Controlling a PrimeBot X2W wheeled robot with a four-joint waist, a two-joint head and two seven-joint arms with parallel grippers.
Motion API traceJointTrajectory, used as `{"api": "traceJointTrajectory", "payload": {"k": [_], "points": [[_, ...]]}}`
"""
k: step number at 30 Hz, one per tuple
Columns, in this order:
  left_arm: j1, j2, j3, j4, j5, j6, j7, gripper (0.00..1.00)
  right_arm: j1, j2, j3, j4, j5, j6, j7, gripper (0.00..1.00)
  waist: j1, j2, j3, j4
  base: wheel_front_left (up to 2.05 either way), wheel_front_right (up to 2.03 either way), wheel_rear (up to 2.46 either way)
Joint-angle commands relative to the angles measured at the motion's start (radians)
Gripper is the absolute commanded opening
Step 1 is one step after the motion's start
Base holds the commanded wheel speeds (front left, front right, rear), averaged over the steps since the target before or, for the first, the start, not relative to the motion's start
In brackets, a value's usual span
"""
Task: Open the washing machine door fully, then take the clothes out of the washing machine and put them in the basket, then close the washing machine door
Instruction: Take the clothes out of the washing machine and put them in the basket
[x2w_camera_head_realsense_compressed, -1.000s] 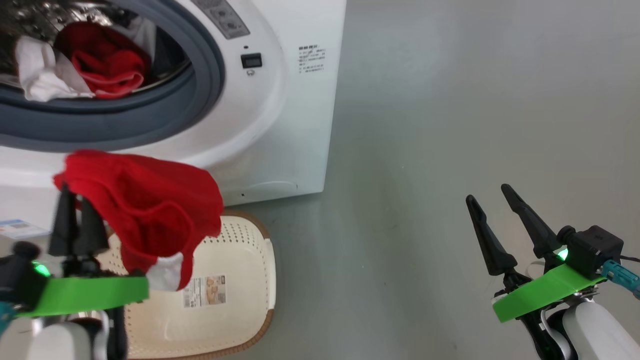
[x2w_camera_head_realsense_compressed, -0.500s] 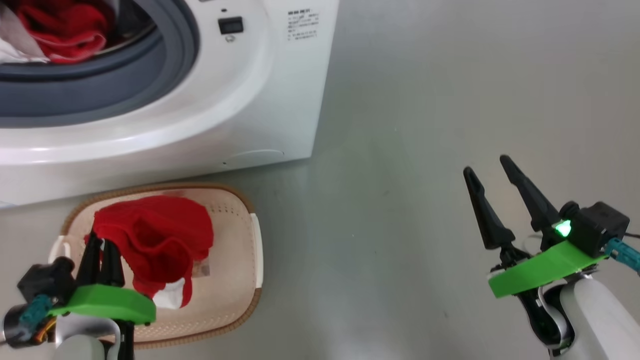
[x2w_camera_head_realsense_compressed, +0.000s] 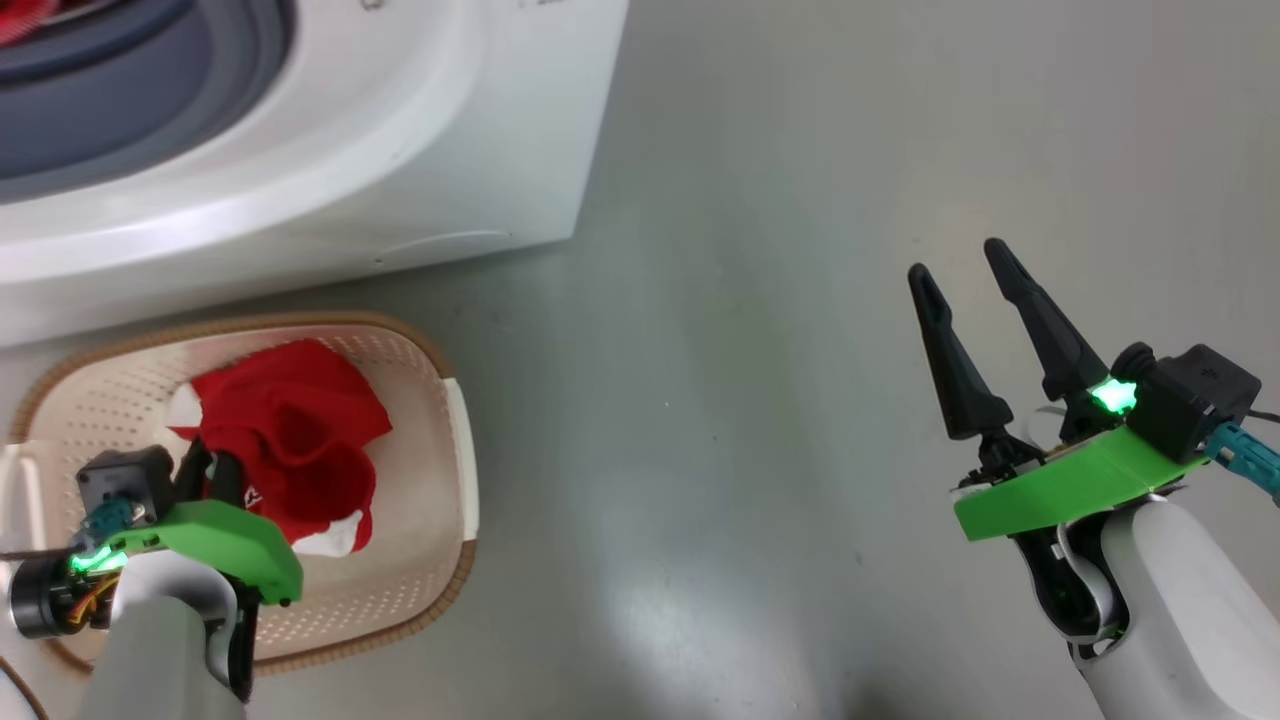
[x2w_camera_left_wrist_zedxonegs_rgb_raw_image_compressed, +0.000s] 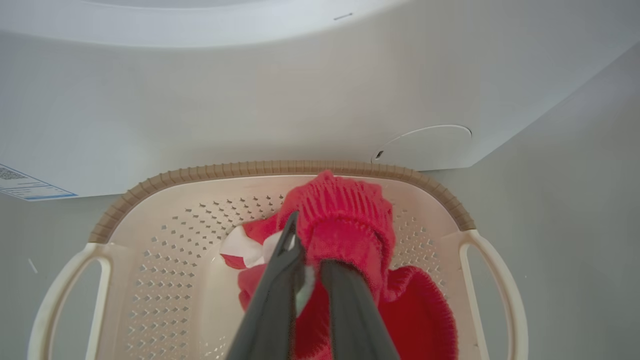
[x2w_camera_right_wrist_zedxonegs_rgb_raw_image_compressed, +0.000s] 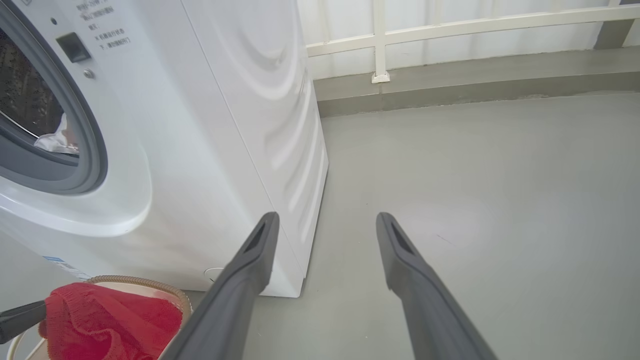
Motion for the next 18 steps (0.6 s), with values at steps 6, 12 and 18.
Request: {"api": "traceJointTrajectory", "payload": {"k": [6, 12, 18], "points": [[-0.054, 0.065, 0.009, 0.112, 0.023, 0.024, -0.005, 0.0, -0.023, 0.003, 0.035, -0.035, 0.01, 0.006, -0.006, 1.0, 0.0, -0.0001, 0.074, -0.049, 0.0, 0.0, 0.0], [-0.099, 0.086, 0.001, 0.19, 0.025, 0.036, -0.005, 0.0, -0.038, 0.004, 0.043, -0.041, 0.009, 0.006, -0.006, 1.0, 0.0, -0.0001, 0.114, -0.061, 0.0, 0.0, 0.0], [-0.14, 0.093, -0.019, 0.24, 0.032, 0.039, -0.005, 0.0, -0.043, 0.0, 0.039, -0.044, 0.006, 0.006, -0.006, 1.0, 0.0, -0.0001, 0.146, -0.055, 0.0, 0.0, 0.0]]}}
